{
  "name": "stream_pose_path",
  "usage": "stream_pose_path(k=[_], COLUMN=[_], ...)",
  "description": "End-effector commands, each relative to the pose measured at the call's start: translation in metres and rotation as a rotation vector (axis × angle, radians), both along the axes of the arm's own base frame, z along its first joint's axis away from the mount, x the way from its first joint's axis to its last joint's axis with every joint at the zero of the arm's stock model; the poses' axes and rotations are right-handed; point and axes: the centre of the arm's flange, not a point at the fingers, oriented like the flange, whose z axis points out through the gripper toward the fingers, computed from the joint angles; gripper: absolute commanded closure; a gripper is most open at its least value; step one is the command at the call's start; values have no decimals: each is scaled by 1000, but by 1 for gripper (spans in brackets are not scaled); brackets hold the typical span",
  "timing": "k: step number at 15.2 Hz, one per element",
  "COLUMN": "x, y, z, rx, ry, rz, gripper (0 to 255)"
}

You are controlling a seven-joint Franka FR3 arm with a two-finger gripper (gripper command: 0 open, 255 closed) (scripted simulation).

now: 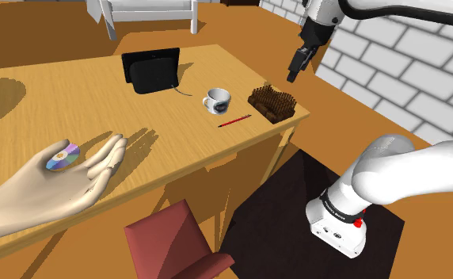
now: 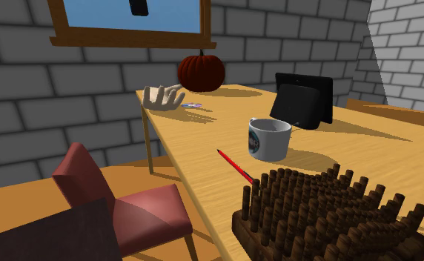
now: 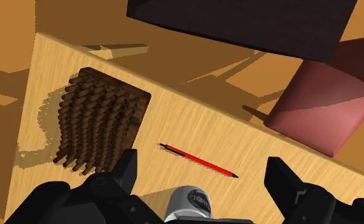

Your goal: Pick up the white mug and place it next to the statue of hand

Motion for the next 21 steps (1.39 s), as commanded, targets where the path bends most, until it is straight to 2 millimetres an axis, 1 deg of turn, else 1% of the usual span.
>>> stream_pose_path(k=[1, 11, 21], x=[0, 112, 224], y=[0, -17, -28], z=[0, -72, -146], rx=[0, 50, 100], ry=[0, 16, 32], rz=[0, 10, 20], gripper=[0, 0, 0])
